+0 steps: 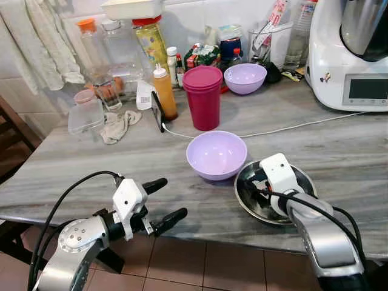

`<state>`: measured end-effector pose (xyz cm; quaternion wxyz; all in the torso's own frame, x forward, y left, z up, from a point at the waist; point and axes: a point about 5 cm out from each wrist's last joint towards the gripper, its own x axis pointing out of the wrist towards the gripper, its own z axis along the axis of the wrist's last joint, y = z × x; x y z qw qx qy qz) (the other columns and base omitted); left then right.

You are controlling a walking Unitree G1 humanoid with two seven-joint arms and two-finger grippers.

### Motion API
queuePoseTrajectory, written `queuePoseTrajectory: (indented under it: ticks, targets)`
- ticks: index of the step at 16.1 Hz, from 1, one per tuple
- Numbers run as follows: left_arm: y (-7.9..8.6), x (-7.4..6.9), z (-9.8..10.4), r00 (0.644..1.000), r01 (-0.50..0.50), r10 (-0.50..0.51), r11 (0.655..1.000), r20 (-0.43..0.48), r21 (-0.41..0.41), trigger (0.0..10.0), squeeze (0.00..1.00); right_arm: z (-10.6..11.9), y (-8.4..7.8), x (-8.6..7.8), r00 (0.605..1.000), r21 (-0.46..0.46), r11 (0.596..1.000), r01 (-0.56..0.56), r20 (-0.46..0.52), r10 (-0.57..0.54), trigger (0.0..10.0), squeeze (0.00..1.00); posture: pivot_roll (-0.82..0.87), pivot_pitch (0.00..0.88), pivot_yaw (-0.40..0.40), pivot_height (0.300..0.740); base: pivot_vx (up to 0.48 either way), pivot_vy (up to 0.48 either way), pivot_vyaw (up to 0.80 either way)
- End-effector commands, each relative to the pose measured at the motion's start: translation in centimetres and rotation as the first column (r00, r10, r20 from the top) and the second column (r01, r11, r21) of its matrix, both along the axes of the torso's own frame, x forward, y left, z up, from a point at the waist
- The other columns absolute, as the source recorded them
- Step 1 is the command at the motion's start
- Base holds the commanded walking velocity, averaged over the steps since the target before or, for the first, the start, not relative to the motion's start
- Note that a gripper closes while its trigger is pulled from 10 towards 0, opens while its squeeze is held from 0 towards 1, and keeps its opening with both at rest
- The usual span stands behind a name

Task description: Setting the table

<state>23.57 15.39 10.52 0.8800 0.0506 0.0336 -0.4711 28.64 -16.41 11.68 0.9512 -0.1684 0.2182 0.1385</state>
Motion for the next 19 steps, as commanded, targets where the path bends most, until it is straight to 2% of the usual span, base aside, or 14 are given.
queuePoseTrajectory:
  ticks: [1,4,8,11,12,13,14,16,17,18,19]
  targets:
    - [0.4,0.1,-0.1,1.0,0.009,-0.009,0.999,0.006,0.036,10.0,0.0,-0.2,0.1,0.2,1.0,0.008,1.0,0.001,-0.013,-0.001,10.0,0.0,-0.27,0.041,0.145,0.74,0.0,0.0,0.0]
    - [0.5,0.1,-0.2,1.0,-0.014,0.014,1.0,0.011,0.026,10.0,0.0,0.7,0.3,0.0,1.0,0.025,1.0,-0.007,0.017,0.006,10.0,0.0,-0.26,0.041,0.139,0.74,0.0,0.0,0.0]
    - [0.5,0.1,-0.4,0.999,-0.043,0.042,0.999,0.015,0.008,10.0,0.0,3.9,0.6,-0.9,0.981,0.072,0.997,-0.03,0.191,0.016,10.0,0.0,-0.27,0.033,0.143,0.74,0.0,0.0,0.0]
    - [0.3,0.2,-0.3,0.999,-0.042,0.042,0.999,0.021,-0.007,10.0,0.0,5.3,1.5,-1.6,0.951,0.086,0.995,-0.058,0.307,0.029,10.0,0.0,-0.28,0.029,0.147,0.74,0.0,0.0,0.0]
    - [0.3,0.3,-0.1,0.998,-0.06,0.06,0.998,0.035,-0.013,10.0,0.0,5.4,1.8,-1.8,0.94,0.096,0.994,-0.043,0.34,0.008,10.0,0.0,-0.28,0.025,0.146,0.74,0.0,0.0,0.0]
    - [0.5,1.1,0.5,0.986,-0.155,0.157,0.987,0.062,-0.043,10.0,0.0,5.2,2.3,-2.3,0.924,0.107,0.994,-0.014,0.382,-0.028,10.0,0.0,-0.27,0.023,0.144,0.74,0.0,0.0,0.0]
    - [0.7,1.6,0.7,0.976,-0.203,0.206,0.978,0.073,-0.057,10.0,0.0,5.1,2.5,-2.5,0.918,0.114,0.993,-0.005,0.395,-0.041,10.0,0.0,-0.27,0.021,0.144,0.74,0.0,0.0,0.0]
    - [1.1,2.4,1.1,0.938,-0.329,0.335,0.941,0.085,-0.084,10.0,0.0,4.6,2.9,-3.0,0.904,0.134,0.991,0.019,0.422,-0.075,10.0,0.0,-0.26,0.001,0.149,0.74,0.0,0.0,0.0]
    - [1.2,2.8,1.3,0.905,-0.406,0.414,0.91,0.103,-0.09,10.0,0.0,4.5,2.7,-3.2,0.891,0.134,0.99,0.036,0.444,-0.093,10.0,0.0,-0.24,0.0,0.157,0.74,0.0,0.0,0.0]
    - [1.6,3.3,1.6,0.863,-0.481,0.49,0.871,0.125,-0.094,10.0,0.0,4.4,2.5,-3.3,0.882,0.146,0.988,0.057,0.457,-0.118,10.0,0.0,-0.24,0.0,0.162,0.74,0.0,0.0,0.0]
    - [1.9,3.8,1.9,0.803,-0.567,0.575,0.818,0.155,-0.101,10.0,0.0,4.2,2.1,-3.3,0.87,0.149,0.985,0.085,0.471,-0.146,10.0,0.0,-0.24,0.0,0.165,0.74,0.0,0.0,0.0]
